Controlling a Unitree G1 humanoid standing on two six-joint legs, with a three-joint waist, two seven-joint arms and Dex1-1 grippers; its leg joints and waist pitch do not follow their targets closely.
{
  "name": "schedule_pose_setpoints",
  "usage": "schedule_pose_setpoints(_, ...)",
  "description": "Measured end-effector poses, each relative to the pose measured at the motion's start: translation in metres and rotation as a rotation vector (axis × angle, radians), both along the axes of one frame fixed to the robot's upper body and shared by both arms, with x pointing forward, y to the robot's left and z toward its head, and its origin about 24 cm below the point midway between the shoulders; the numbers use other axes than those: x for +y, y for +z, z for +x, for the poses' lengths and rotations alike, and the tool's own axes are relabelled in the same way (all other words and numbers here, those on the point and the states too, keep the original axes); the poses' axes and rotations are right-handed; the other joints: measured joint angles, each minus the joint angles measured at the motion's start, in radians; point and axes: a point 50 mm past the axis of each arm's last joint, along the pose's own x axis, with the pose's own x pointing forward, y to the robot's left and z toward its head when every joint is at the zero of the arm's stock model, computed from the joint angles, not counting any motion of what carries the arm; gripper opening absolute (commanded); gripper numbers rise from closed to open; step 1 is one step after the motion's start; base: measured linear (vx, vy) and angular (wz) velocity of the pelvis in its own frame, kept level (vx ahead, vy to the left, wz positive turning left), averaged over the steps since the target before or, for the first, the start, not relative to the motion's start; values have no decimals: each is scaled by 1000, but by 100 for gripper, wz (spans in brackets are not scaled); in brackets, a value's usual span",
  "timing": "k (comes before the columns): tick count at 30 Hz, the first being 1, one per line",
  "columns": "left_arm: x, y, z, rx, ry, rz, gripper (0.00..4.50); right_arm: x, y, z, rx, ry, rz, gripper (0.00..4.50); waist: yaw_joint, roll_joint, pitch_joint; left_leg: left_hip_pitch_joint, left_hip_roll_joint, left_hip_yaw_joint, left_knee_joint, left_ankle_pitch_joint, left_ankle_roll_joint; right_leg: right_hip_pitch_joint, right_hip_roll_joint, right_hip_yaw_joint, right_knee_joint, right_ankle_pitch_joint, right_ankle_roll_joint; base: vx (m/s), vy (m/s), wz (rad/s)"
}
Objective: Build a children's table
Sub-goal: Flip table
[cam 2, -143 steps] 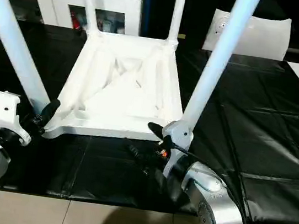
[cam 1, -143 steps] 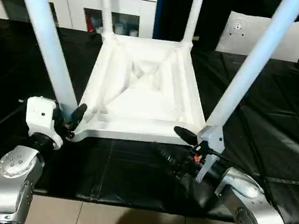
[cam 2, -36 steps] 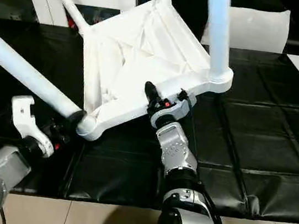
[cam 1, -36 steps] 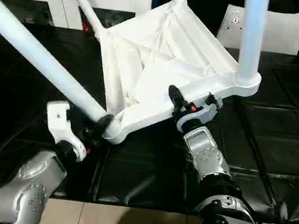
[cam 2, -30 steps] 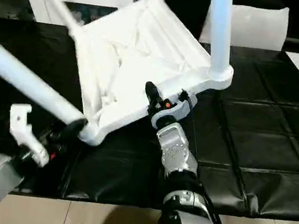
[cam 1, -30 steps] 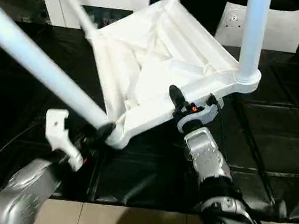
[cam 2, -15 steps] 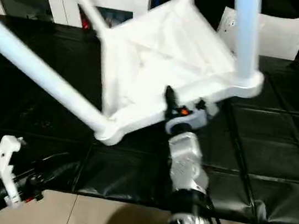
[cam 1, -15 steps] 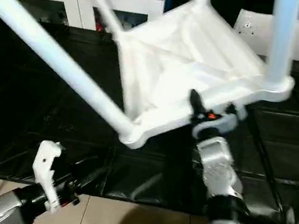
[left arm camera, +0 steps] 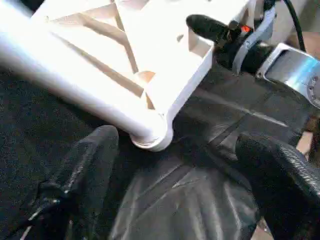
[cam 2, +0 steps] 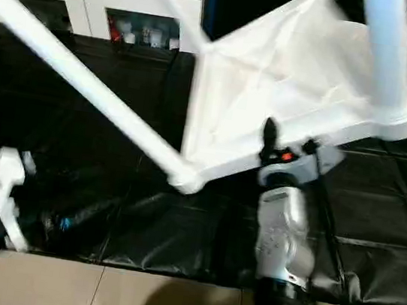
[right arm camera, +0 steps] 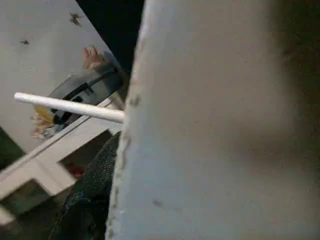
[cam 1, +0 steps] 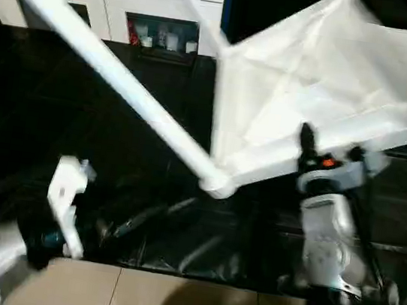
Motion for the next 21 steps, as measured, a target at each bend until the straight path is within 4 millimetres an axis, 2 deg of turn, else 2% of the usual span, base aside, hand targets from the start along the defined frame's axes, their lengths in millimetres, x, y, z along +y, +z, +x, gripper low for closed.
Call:
schedule_pose_setpoints(4,-4,14,5,-64,-23,13,450,-8,12,-2,-29,-31,-162,209,-10,-12,-7,3,0,3,0,0,0,1,1,4,0,0,0,0,0,0)
schedule_pose_setpoints(9,-5,41,17,-186,-32,70,450,-14,23,-4,-34,-94,-361,209,-12,-24,-13,5,-1,5,0,0,0,1,2,9,1,2,3,0,0,0)
schedule_pose_setpoints(11,-5,54,22,-235,-48,102,450,-16,25,-5,-29,-112,-419,208,-10,-29,-12,5,-1,5,0,0,0,0,2,10,2,2,3,0,0,0)
schedule_pose_setpoints(13,-5,73,26,-325,-48,139,450,-18,24,-5,-11,-125,-485,205,-11,-30,-12,5,-2,7,1,0,0,0,2,12,2,2,4,0,0,0)
schedule_pose_setpoints(16,-10,90,34,-430,-42,220,450,-17,27,-5,-10,-131,-584,199,-10,-31,-12,4,-2,7,1,0,0,-1,2,12,2,3,4,0,0,0)
schedule_pose_setpoints(21,-15,122,37,-627,-44,314,450,-13,29,-4,-16,-130,-649,198,-13,-29,-10,3,-2,8,1,0,0,-3,2,13,3,3,4,0,0,0)
